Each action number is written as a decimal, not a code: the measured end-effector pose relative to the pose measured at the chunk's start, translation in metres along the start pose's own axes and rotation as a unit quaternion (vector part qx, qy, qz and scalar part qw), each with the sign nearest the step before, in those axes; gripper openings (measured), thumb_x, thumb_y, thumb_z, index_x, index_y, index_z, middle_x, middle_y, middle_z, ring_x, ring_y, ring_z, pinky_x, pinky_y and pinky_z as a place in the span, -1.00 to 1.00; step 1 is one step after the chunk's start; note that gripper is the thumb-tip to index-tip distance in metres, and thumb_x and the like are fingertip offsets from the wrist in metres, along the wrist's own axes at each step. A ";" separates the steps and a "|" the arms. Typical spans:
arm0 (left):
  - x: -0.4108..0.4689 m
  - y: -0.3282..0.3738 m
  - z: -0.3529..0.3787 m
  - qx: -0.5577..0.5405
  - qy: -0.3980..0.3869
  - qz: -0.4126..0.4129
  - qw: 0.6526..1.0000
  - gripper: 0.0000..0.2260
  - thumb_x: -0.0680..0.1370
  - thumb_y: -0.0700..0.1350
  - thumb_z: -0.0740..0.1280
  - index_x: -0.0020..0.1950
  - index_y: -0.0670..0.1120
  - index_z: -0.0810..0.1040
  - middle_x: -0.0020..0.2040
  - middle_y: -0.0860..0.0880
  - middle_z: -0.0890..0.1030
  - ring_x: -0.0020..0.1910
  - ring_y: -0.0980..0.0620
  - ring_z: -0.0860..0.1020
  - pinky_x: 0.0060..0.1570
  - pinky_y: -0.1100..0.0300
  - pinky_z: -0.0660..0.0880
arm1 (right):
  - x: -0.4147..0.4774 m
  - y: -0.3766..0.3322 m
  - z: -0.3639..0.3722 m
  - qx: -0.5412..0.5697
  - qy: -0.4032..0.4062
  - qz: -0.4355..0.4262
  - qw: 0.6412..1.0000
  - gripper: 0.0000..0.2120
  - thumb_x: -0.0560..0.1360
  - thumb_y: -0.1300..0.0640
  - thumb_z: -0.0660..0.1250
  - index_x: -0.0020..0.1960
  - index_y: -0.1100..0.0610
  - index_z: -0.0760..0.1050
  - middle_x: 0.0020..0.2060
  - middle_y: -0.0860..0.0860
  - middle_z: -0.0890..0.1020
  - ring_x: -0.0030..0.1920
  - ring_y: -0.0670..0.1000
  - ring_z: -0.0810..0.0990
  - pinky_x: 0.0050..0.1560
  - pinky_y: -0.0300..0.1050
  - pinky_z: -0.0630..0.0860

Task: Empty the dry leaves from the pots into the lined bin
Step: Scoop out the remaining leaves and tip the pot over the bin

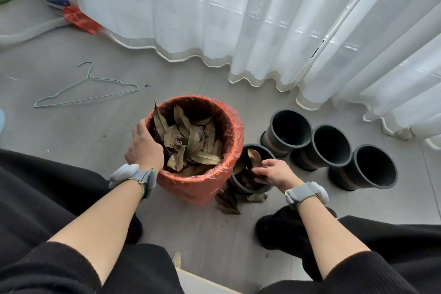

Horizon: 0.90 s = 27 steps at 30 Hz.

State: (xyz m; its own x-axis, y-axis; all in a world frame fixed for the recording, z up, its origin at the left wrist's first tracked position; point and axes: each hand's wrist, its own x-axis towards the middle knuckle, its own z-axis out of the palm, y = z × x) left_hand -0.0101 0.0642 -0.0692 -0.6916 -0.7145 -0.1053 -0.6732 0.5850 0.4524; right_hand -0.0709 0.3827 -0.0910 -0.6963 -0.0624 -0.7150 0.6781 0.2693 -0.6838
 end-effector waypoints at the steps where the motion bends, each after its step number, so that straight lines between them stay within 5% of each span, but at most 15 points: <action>1: 0.000 0.000 -0.001 0.000 -0.001 -0.003 1.000 -0.50 0.52 -0.32 0.11 0.43 -0.03 0.22 0.29 -0.15 0.41 0.04 -0.35 0.51 -0.07 -0.11 0.36 | -0.005 -0.005 -0.002 0.015 -0.010 0.001 1.000 -0.88 0.45 0.40 0.43 -0.10 0.27 0.52 -0.14 0.17 0.58 -0.09 0.08 0.62 -0.11 -0.08 0.67; 6: -0.002 -0.002 -0.002 -0.002 -0.009 -0.007 1.000 -0.47 0.49 -0.34 0.12 0.44 -0.03 0.21 0.30 -0.15 0.40 0.06 -0.35 0.51 -0.04 -0.12 0.38 | -0.038 -0.060 -0.014 0.084 -0.081 -0.048 0.992 -0.77 0.48 0.36 0.40 0.12 0.38 0.51 -0.04 0.20 0.64 -0.01 0.07 0.66 -0.06 -0.14 0.66; 13: -0.002 0.000 -0.003 -0.004 -0.009 -0.004 1.000 -0.47 0.50 -0.34 0.12 0.45 -0.04 0.20 0.32 -0.14 0.39 0.08 -0.33 0.50 0.00 -0.12 0.38 | -0.083 -0.141 -0.002 0.141 -0.131 -0.175 0.966 -0.90 0.47 0.36 0.39 -0.02 0.29 0.54 -0.09 0.21 0.67 -0.09 0.07 0.70 -0.14 -0.20 0.64; 22: -0.004 0.002 -0.004 -0.005 -0.008 0.006 1.000 -0.49 0.52 -0.33 0.12 0.45 -0.04 0.20 0.32 -0.14 0.40 0.07 -0.32 0.51 -0.04 -0.10 0.38 | -0.093 -0.143 0.106 -0.017 -0.156 -0.275 0.948 -0.75 0.42 0.25 0.51 0.09 0.20 0.59 -0.02 0.12 0.67 -0.07 0.01 0.69 -0.12 -0.12 0.66; 27: -0.002 -0.002 -0.004 -0.007 -0.002 0.012 1.000 -0.50 0.52 -0.31 0.11 0.45 -0.03 0.20 0.31 -0.13 0.40 0.05 -0.31 0.52 -0.09 -0.07 0.35 | -0.066 -0.135 0.102 -0.162 -0.021 -0.312 0.936 -0.69 0.46 0.06 0.47 0.17 0.11 0.57 0.06 0.02 0.64 0.05 0.02 0.64 0.06 0.10 0.62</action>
State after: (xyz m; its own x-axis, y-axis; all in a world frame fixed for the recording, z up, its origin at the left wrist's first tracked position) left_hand -0.0067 0.0633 -0.0663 -0.7087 -0.6986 -0.0983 -0.6525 0.5961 0.4679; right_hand -0.0923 0.2523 0.0337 -0.9188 -0.3399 -0.2005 0.0304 0.4455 -0.8947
